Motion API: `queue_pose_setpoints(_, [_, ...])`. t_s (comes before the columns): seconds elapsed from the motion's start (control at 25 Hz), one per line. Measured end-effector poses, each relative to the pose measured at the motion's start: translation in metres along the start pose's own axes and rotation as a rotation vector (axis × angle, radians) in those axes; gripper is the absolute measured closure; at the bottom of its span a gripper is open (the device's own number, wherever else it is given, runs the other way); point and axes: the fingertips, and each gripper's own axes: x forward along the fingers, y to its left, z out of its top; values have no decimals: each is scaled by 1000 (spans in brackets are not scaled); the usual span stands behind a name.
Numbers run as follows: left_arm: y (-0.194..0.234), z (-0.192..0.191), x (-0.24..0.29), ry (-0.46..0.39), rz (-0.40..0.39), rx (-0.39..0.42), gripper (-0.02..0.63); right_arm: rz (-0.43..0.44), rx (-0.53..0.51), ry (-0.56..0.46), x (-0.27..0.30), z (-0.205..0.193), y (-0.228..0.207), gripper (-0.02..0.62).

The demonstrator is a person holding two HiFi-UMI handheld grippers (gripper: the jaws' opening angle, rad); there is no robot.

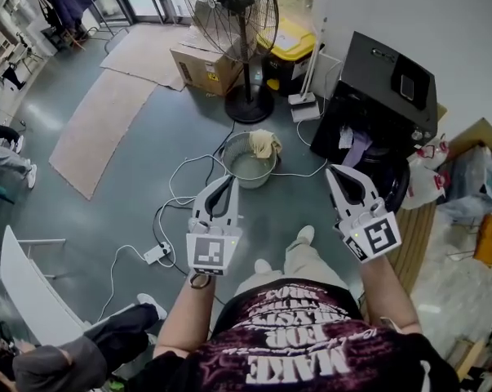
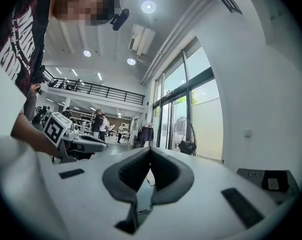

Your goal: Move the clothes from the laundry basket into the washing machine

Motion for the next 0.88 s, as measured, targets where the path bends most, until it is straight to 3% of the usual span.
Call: queue_pose_setpoints(0.88, [-4, 1, 123, 13, 47, 13, 601, 78, 65, 14, 63, -42, -114, 591])
